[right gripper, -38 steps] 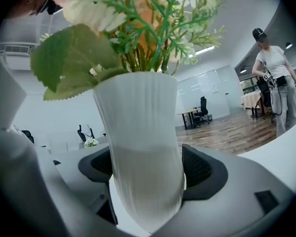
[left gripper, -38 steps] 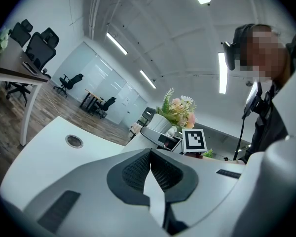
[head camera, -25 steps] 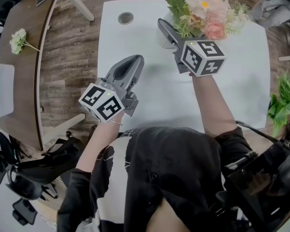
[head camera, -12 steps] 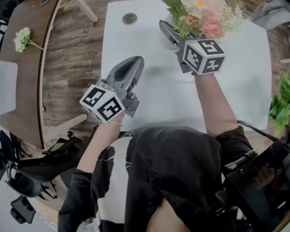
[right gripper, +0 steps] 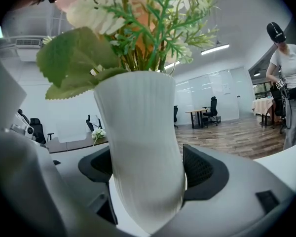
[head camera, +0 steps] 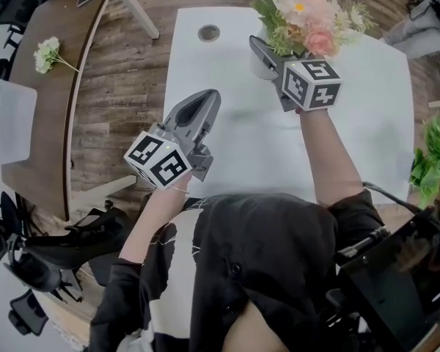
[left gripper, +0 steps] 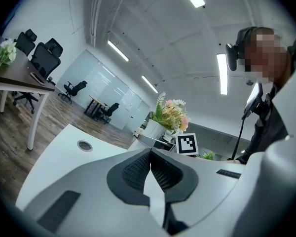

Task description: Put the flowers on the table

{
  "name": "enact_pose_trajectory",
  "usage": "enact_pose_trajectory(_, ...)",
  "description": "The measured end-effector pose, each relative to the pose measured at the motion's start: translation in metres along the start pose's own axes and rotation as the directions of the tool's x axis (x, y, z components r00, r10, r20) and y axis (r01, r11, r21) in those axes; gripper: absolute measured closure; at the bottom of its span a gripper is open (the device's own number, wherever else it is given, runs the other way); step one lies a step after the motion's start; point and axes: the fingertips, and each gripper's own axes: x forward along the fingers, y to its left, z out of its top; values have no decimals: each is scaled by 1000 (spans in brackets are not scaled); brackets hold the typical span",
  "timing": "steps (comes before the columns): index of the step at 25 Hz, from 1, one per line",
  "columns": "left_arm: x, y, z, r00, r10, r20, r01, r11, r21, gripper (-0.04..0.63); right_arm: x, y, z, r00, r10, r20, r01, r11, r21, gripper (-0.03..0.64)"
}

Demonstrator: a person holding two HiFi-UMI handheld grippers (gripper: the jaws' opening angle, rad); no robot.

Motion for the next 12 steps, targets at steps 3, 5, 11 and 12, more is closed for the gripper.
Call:
enact_pose_trajectory(3,-6,-2,1,1000,5,5,-5,1000,6,581,1,0,0,1000,0,-11,0,1000,-4,219)
enact_pose_trajectory(5,-8,-5,-1,1000,1,0,-1,1000,7,581,0,0,0,1000,-15,-26,14,1000,-9,218)
enact_pose_trajectory(11,-10,-14,-3,1000,-24,-7,24,1000,12,581,-12,9,-3,996,-34,-79,31,999,-34,147)
enact_pose_trajectory(12,-10,-16,-3,1000,-30,-7,30,999,12,581,-17,9,-6,996,-33,-85,33,999,-4,146)
